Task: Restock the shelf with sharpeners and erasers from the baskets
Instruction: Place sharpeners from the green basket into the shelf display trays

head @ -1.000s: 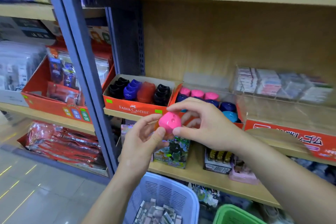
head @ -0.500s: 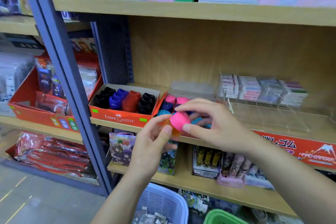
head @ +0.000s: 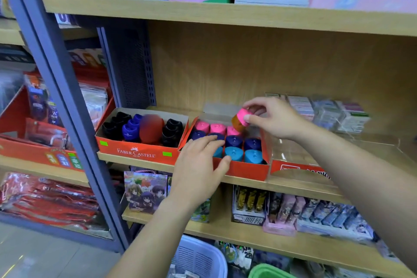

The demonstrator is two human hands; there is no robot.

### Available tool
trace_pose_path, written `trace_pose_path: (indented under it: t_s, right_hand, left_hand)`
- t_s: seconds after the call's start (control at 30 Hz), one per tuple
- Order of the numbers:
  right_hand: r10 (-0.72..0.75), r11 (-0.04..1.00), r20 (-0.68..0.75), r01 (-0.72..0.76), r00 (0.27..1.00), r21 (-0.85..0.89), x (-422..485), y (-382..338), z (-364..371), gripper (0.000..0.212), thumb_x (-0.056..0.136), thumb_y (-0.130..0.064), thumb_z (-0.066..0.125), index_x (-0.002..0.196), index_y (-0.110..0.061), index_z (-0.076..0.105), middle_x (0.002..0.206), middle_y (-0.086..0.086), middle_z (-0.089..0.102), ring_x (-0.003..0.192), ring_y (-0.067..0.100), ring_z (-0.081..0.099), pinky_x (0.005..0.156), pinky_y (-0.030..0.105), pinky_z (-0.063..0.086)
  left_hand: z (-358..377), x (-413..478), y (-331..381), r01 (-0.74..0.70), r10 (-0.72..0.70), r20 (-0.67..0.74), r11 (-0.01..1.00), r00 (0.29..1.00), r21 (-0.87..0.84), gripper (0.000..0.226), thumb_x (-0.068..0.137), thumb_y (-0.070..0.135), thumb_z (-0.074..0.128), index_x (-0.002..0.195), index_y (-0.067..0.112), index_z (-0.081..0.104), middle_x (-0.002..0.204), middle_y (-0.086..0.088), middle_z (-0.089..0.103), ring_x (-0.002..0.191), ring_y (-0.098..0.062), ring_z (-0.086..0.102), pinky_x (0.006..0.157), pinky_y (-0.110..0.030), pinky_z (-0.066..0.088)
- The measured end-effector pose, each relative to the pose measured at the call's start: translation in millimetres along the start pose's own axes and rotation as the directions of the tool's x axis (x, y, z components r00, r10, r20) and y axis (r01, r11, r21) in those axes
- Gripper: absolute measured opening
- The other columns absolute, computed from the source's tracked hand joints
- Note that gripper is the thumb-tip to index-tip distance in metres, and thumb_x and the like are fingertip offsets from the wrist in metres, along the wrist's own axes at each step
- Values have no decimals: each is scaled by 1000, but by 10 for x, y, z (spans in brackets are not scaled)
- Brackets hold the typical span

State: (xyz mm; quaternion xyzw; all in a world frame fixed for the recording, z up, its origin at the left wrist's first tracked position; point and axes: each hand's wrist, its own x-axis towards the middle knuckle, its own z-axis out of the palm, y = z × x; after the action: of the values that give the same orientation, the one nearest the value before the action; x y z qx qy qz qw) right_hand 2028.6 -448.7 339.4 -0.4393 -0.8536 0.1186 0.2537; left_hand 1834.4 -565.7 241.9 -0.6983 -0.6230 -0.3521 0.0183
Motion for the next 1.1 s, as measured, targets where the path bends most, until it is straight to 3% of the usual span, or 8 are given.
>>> trace_pose_path:
  t_s: [0.1,0.23,0.4,0.6,0.7,0.8,0.93,1.1]
  right_hand:
    - [27,992,70,-18,997,-123,86,89,83,38,93,-29,71,129,-23,65,110,2,72,97,16,68,94,40,54]
    - [11,965,176,35,984,-259,95,158,-4,43,91,-33,70,133,-23,63,117,1,71,99,15,67,93,37,54]
    - [-25,877,274,153,961,-456,152,166,-71,42,89,-33,72,127,-17,66,114,4,71,100,22,64,92,42,51]
    - [-10,820,368,218,930,-528,222,183,-51,37,88,-44,70,119,-25,70,108,-2,72,99,19,63,91,42,52]
    - [-8,814,333,200,943,-546,228,219,-24,37,88,-49,68,119,-28,68,107,-3,72,99,19,63,87,43,54]
    - [16,829,310,161,950,-535,236,245,-3,39,90,-46,68,125,-29,68,112,-6,73,104,18,64,89,41,54]
    - [46,859,343,138,938,-492,284,247,47,28,89,-43,70,114,-30,73,100,-5,73,97,18,64,85,40,53]
    - [47,858,347,140,937,-495,275,244,60,35,90,-37,70,122,-24,71,106,-2,72,97,18,62,88,39,52]
  left_hand:
    - [116,-19,-70,-26,26,4,993,1000,112,53,96,55,40,136,28,63,143,7,59,135,-11,49,121,-31,18]
    - [137,-26,-123,-58,60,-15,994,998,98,51,96,54,40,134,28,64,143,8,59,133,-11,50,116,-32,27]
    - [162,-26,-180,-76,77,-16,994,997,76,47,96,51,45,133,29,64,143,9,59,133,-12,50,116,-30,25]
    - [171,-29,-214,-82,82,1,995,997,62,46,96,50,46,134,30,62,143,10,58,132,-11,50,117,-30,23]
    - [185,-37,-229,-79,79,2,995,997,62,46,96,50,47,135,30,62,144,10,57,133,-11,49,118,-30,23]
    - [201,-35,-227,-74,75,-9,996,997,53,45,96,49,48,134,30,62,144,10,58,133,-10,49,118,-29,23]
    - [209,-38,-221,-75,76,-16,996,997,50,45,96,49,48,134,30,63,143,10,58,133,-10,49,118,-28,21]
    - [208,-41,-228,-75,75,-7,996,997,48,45,97,50,47,135,31,61,145,12,56,134,-9,48,118,-28,21]
